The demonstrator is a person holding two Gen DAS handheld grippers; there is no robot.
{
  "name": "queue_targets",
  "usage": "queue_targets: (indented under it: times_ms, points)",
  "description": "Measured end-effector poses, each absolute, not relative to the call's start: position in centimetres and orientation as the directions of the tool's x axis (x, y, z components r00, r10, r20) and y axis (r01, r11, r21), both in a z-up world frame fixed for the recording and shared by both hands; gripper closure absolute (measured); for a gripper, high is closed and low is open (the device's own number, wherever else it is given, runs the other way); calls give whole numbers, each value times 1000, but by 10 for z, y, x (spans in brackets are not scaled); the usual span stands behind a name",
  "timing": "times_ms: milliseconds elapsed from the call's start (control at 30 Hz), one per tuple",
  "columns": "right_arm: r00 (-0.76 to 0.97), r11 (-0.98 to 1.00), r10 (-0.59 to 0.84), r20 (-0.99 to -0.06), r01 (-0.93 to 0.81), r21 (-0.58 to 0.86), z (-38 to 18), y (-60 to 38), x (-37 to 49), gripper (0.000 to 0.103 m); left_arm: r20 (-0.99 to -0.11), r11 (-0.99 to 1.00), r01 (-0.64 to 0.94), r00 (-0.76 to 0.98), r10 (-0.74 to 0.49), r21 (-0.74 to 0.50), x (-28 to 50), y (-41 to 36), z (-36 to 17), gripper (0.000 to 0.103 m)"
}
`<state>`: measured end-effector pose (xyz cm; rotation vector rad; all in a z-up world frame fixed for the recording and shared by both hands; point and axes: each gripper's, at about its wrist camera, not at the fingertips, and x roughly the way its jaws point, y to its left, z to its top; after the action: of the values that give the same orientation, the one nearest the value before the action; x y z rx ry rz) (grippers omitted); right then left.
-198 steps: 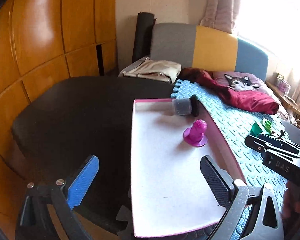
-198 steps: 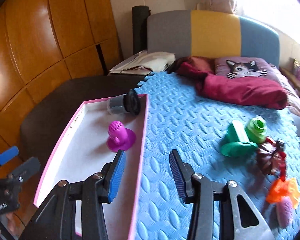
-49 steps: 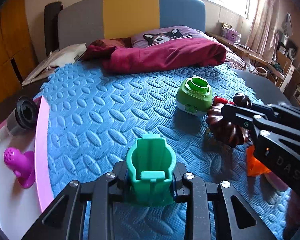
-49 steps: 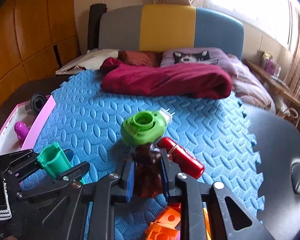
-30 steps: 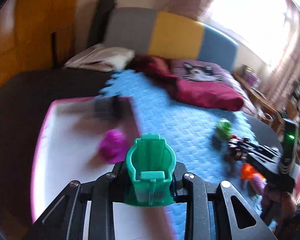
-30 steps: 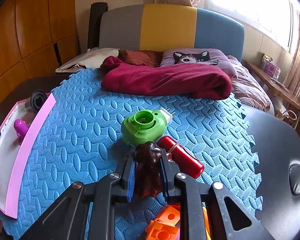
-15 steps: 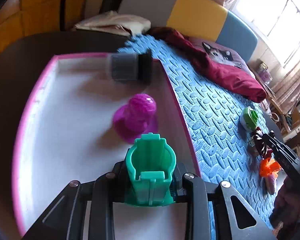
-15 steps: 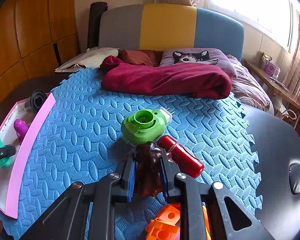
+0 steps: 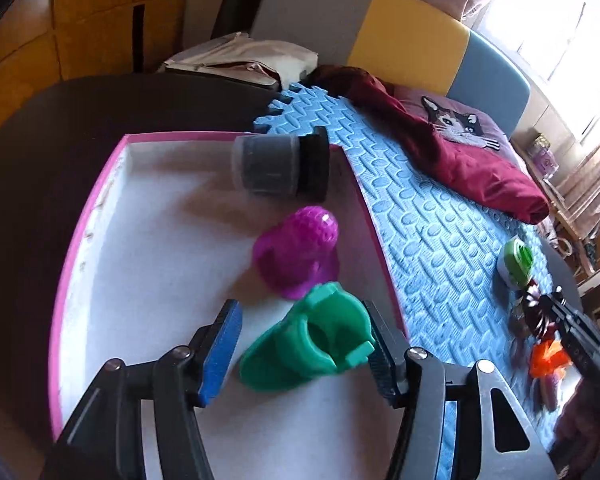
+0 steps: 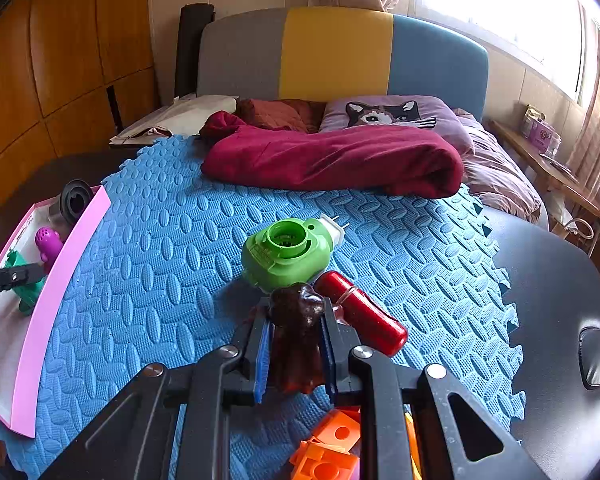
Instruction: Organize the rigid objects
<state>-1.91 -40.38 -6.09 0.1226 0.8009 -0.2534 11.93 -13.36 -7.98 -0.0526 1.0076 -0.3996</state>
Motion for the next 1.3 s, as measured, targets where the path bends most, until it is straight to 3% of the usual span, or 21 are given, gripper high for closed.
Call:
queue_targets:
  times_ms: [567, 1300]
  points:
    - [667, 962, -173, -725, 272, 21, -62, -403, -20, 82, -754, 947, 312, 605, -257, -73, 55, -111, -44, 41]
    - [683, 963, -218, -697, 267, -41, -64, -394, -23, 81, -720, 962, 268, 657, -223, -53, 39, -85, -31, 41]
